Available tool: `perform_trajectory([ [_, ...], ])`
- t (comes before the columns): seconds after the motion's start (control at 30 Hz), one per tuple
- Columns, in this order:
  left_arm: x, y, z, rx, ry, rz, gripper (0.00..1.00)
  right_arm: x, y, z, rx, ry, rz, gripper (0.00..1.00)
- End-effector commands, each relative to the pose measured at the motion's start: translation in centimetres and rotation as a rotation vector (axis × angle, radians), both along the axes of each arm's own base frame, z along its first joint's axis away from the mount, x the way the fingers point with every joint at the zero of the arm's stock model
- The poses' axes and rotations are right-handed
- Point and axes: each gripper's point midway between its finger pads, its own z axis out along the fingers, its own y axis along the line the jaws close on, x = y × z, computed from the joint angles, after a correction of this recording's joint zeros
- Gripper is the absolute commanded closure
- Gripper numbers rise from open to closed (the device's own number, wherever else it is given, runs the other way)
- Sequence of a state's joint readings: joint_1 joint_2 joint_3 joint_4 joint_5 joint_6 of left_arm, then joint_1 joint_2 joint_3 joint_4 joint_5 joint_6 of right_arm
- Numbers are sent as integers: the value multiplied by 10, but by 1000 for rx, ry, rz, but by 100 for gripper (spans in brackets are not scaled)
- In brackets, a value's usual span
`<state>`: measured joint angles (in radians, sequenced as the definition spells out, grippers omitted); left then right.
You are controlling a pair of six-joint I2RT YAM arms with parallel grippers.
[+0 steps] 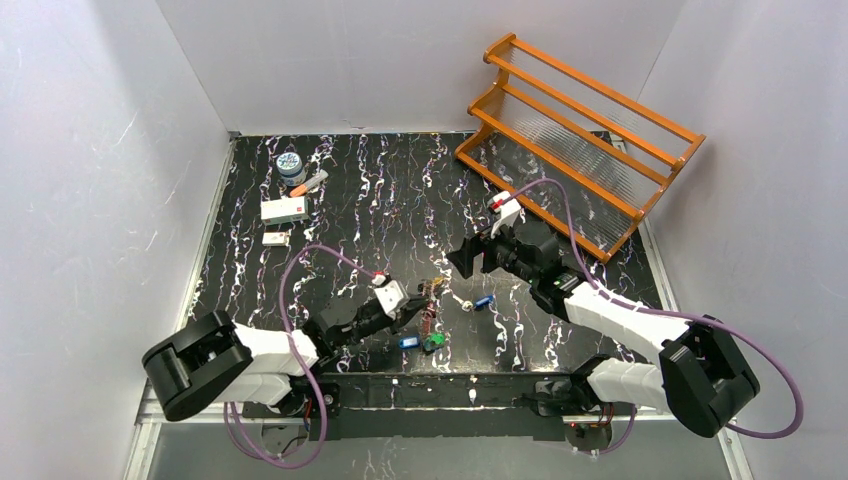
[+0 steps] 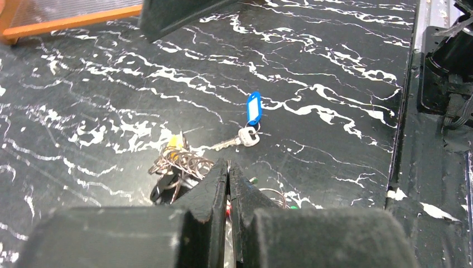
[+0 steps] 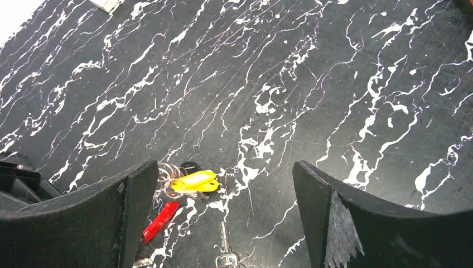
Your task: Put the keys on the keyring
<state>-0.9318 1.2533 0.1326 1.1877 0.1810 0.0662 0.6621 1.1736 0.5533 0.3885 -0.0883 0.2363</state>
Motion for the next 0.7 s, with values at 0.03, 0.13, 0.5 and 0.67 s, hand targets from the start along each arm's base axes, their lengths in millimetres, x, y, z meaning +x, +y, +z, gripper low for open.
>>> perform_trajectory([
  [0.03, 0, 31, -9, -48, 66, 137, 100, 2, 4, 10, 32, 18, 0, 1],
  [0.13, 2, 48, -13, -68, 82, 210, 100, 1, 8, 7, 37, 32, 23, 1],
  [0.5, 25, 64, 3, -87, 108, 382, 3, -3, 18, -13, 29, 178, 49, 1],
  [0.67, 34, 72, 3, -61, 123, 460, 2, -19, 26, -27, 44, 273, 110, 1],
])
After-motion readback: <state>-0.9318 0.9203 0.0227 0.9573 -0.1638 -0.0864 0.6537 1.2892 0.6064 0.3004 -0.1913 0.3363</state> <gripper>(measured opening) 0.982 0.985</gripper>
